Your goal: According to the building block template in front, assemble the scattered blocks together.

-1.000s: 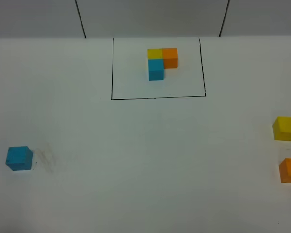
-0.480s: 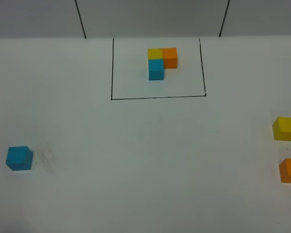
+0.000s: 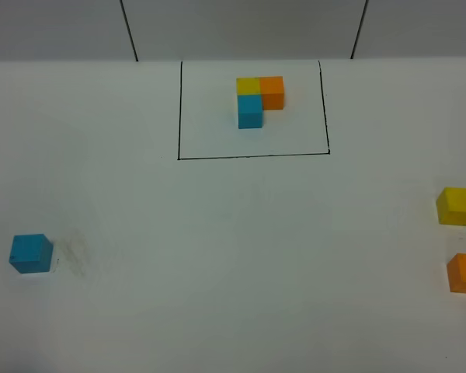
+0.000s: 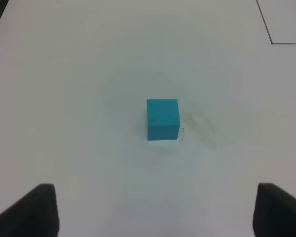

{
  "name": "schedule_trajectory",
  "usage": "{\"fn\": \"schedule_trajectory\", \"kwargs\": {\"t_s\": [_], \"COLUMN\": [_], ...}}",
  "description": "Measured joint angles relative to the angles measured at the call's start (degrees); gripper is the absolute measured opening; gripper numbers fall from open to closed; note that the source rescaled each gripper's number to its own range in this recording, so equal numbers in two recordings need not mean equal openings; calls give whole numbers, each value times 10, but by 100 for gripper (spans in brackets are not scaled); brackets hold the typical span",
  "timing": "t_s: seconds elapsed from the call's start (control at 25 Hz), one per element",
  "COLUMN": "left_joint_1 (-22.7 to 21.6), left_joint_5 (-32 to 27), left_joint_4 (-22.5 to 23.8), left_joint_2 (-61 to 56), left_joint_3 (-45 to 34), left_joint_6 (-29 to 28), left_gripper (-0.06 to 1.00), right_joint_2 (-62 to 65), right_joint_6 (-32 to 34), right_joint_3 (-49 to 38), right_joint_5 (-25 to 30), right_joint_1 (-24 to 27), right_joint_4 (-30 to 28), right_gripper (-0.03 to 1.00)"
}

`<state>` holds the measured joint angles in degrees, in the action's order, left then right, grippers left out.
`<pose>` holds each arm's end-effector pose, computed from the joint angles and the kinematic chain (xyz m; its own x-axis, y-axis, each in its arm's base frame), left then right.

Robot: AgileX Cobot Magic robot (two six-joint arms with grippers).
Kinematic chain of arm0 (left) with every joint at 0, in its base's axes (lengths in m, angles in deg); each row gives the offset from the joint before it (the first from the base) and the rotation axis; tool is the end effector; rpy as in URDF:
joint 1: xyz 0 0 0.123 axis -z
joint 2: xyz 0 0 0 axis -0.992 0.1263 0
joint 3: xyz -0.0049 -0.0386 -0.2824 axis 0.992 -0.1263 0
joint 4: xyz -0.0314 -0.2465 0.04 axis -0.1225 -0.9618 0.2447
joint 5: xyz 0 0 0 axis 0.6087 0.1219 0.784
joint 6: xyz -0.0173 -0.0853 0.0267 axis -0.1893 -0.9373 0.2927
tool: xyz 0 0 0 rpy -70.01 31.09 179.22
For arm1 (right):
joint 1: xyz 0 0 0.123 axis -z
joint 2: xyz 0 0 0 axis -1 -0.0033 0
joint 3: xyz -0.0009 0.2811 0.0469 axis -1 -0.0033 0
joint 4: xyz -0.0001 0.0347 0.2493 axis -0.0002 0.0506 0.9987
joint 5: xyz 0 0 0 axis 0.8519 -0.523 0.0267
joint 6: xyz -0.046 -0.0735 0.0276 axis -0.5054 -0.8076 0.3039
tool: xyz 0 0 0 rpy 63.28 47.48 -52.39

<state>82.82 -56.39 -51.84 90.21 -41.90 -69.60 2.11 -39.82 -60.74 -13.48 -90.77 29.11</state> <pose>-0.0053 0.0030 0.2783 -0.4622 -0.0164 -0.8866 -0.0352 0.9994 -0.0001 -0.0068 -0.0038 0.2776 -0.4542 -0.0665 -0.8884 -0.0072 0.9974 -0.0710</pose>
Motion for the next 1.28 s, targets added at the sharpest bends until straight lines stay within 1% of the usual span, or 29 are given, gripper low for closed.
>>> {"fn": "schedule_trajectory", "kwargs": {"t_s": [0.24, 0.36, 0.48, 0.64, 0.8, 0.92, 1.04, 1.12, 1.28], "left_joint_1": [0, 0, 0, 0, 0, 0, 0, 0, 0], "left_joint_5": [1, 15, 32, 46, 75, 110, 162, 186, 216], "left_joint_4": [1, 8, 11, 11, 11, 11, 11, 11, -7], "left_joint_2": [2, 35, 114, 256, 395, 485, 562, 613, 699], "left_joint_3": [0, 18, 58, 115, 157, 171, 171, 171, 171], "left_joint_6": [0, -1, -10, -15, -15, -15, -15, -15, -10], "left_gripper": [68, 68, 68, 68, 68, 68, 68, 68, 68], "right_joint_2": [0, 0, 0, 0, 0, 0, 0, 0, 0], "right_joint_6": [0, 0, 0, 0, 0, 0, 0, 0, 0], "right_joint_3": [0, 0, 0, 0, 0, 0, 0, 0, 0], "right_joint_5": [0, 0, 0, 0, 0, 0, 0, 0, 0], "right_joint_1": [0, 0, 0, 0, 0, 0, 0, 0, 0], "right_joint_4": [0, 0, 0, 0, 0, 0, 0, 0, 0], "right_gripper": [71, 71, 71, 71, 71, 71, 71, 71, 71]}}
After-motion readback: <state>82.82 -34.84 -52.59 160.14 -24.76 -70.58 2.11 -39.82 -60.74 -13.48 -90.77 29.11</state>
